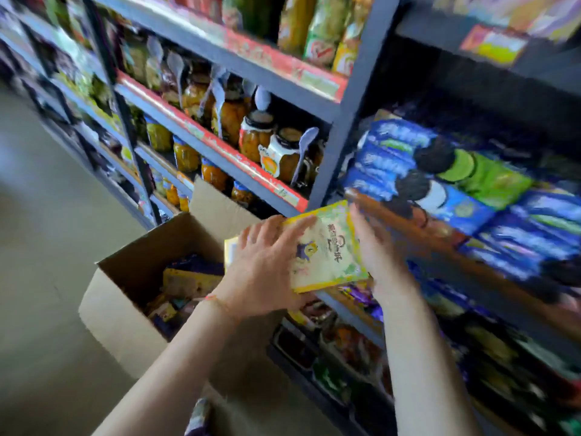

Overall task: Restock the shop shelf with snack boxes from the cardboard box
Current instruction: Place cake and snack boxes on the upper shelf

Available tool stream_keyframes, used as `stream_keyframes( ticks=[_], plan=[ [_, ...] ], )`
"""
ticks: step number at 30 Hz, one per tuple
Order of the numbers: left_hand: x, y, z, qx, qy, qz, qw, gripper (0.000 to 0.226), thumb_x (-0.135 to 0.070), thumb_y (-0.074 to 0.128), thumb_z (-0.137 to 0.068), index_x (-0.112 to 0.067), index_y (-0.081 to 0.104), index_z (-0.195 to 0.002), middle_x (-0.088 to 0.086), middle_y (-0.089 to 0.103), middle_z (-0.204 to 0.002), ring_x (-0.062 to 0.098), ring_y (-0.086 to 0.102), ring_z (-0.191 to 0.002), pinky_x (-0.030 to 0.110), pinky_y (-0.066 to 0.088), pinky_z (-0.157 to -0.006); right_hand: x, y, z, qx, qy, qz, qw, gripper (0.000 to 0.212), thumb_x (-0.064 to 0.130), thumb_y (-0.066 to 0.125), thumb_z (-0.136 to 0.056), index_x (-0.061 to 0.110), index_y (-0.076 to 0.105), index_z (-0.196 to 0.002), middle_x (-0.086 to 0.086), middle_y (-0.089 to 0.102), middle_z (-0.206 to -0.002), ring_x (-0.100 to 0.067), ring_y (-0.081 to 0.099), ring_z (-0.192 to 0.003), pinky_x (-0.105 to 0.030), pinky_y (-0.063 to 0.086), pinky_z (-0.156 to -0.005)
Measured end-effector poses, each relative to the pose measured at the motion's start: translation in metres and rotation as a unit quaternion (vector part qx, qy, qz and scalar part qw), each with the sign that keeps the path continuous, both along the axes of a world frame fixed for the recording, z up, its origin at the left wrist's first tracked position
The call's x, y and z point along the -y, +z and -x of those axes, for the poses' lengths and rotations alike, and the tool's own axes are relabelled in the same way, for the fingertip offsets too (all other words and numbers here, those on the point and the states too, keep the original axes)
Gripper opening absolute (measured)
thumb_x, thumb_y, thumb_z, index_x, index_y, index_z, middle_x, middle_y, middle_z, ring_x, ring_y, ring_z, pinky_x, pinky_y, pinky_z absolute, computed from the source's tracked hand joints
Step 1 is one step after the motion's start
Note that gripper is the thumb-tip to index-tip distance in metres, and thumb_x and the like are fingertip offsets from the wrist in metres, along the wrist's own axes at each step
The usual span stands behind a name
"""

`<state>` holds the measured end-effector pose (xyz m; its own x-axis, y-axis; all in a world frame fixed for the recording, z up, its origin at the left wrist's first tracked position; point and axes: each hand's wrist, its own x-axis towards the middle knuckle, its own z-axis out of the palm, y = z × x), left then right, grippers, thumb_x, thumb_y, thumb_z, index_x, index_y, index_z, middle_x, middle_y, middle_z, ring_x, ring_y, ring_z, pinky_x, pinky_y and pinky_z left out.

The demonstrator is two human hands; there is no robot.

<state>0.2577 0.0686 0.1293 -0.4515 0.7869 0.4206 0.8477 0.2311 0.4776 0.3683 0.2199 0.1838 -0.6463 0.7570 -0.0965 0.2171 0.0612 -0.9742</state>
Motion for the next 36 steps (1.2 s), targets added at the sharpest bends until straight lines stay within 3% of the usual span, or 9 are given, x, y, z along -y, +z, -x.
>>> stream_keyframes(
  ticks=[2,6,8,12,15,23,28,33,36],
  plan=[
    [-0.003,0.031,-0.029,0.241,-0.095,-0.117,0.959,0.106,-0.053,0.08,-0.062,-0.033,0.026,-0.152,0.001,0.048,-0.138,0.021,0.049,-0.126,0.04,0.043,-0.105,0.0,0.038,-0.035,-0.073,0.022,0.074,0.994,0.049,0.056,0.041,-0.097,0.02,0.069,-0.114,-0.001,0.074,-0.106,-0.019,0.068,-0.094,-0.038,0.053,-0.085],
    [-0.006,0.089,-0.071,0.699,-0.205,-0.21,0.652,0.1,-0.066,0.088,-0.047,-0.011,0.066,-0.127,0.018,0.065,-0.122,0.035,0.064,-0.105,0.05,0.047,-0.093,0.008,0.08,-0.087,-0.078,0.048,-0.036,0.995,0.042,0.05,0.044,-0.1,0.015,0.066,-0.104,-0.008,0.072,-0.097,-0.023,0.069,-0.092,-0.044,0.051,-0.09],
    [-0.014,0.12,-0.091,0.742,-0.264,-0.212,0.578,0.093,-0.074,0.075,-0.059,-0.013,0.067,-0.128,0.019,0.061,-0.135,0.038,0.061,-0.119,0.057,0.044,-0.103,0.016,0.089,-0.105,-0.063,0.058,-0.11,0.99,0.04,0.049,0.052,-0.099,0.012,0.064,-0.109,-0.01,0.068,-0.101,-0.023,0.064,-0.103,-0.041,0.046,-0.095],
    [-0.035,0.171,-0.118,0.712,-0.26,-0.227,0.612,0.057,-0.06,0.049,-0.084,-0.017,0.079,-0.106,0.013,0.073,-0.114,0.027,0.072,-0.101,0.039,0.061,-0.078,0.018,0.115,-0.132,-0.106,0.023,-0.126,0.986,0.019,0.047,0.062,-0.092,0.033,0.063,-0.105,0.021,0.071,-0.101,0.006,0.065,-0.096,-0.016,0.048,-0.082],
    [-0.051,0.185,-0.115,0.688,-0.294,-0.206,0.63,0.059,-0.051,0.03,-0.101,-0.014,0.061,-0.136,0.016,0.059,-0.138,0.034,0.057,-0.127,0.047,0.051,-0.1,0.008,0.137,-0.146,-0.159,-0.005,-0.141,0.977,0.026,0.045,0.064,-0.085,0.033,0.063,-0.108,0.021,0.072,-0.102,0.004,0.067,-0.096,-0.011,0.048,-0.075],
    [-0.078,0.218,-0.102,0.532,-0.282,-0.247,0.76,0.039,-0.033,0.054,-0.096,-0.006,0.066,-0.122,0.019,0.07,-0.119,0.034,0.069,-0.106,0.042,0.057,-0.082,0.003,0.175,-0.155,-0.213,-0.057,-0.19,0.957,0.036,0.041,0.067,-0.084,0.029,0.063,-0.117,0.016,0.073,-0.108,-0.002,0.069,-0.099,-0.02,0.053,-0.081],
    [-0.088,0.238,-0.097,0.528,-0.324,-0.276,0.735,0.036,-0.023,0.056,-0.092,-0.001,0.065,-0.119,0.017,0.072,-0.114,0.03,0.071,-0.102,0.035,0.059,-0.078,0.003,0.196,-0.155,-0.218,-0.082,-0.23,0.945,0.034,0.041,0.068,-0.085,0.032,0.063,-0.118,0.013,0.073,-0.109,-0.003,0.068,-0.1,-0.021,0.055,-0.084],
    [-0.1,0.261,-0.087,0.58,-0.334,-0.335,0.664,0.019,-0.03,0.058,-0.084,-0.02,0.073,-0.087,-0.002,0.074,-0.087,0.015,0.072,-0.079,0.025,0.054,-0.055,-0.002,0.209,-0.16,-0.193,-0.131,-0.217,0.948,0.049,0.058,0.078,-0.066,0.02,0.067,-0.097,0.002,0.073,-0.084,-0.013,0.065,-0.069,-0.023,0.047,-0.055],
    [-0.107,0.274,-0.088,0.573,-0.373,-0.32,0.657,0.022,-0.032,0.056,-0.086,-0.021,0.066,-0.102,-0.005,0.074,-0.092,0.013,0.071,-0.085,0.027,0.056,-0.058,-0.008,0.213,-0.16,-0.224,-0.13,-0.173,0.95,0.044,0.044,0.08,-0.069,0.012,0.065,-0.096,-0.007,0.069,-0.076,-0.022,0.055,-0.058,-0.024,0.039,-0.041]
  ],
)
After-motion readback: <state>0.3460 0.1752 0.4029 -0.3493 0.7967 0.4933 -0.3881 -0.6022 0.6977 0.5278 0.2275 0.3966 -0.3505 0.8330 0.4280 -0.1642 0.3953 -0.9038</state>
